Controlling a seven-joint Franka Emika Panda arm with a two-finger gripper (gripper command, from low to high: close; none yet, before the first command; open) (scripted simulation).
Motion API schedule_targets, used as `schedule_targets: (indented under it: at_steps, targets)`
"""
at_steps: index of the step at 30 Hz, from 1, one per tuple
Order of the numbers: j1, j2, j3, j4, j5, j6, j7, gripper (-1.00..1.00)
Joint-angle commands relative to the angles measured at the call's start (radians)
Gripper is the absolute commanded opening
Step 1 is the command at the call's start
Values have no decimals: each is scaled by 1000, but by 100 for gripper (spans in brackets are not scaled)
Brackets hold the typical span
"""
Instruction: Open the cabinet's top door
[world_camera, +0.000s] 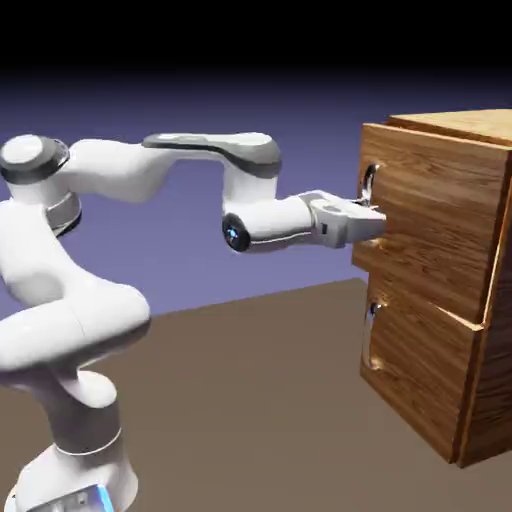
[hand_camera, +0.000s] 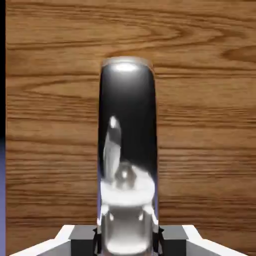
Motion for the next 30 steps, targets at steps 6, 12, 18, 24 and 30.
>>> schedule_targets:
  at_steps: [6,12,18,24,30]
  targets:
    - [24,29,-132,-124,-142,-260,-26,-100]
    - [-23,80,-257,-189,-313,-521,-70,-100]
    - [-133,181,-362,-188,-524,-782,-147,-100]
    - [-286,356,-420,-103,-783,-1013,-265,-100]
    - [-417,569,-417,44,-1037,-1144,-383,-100]
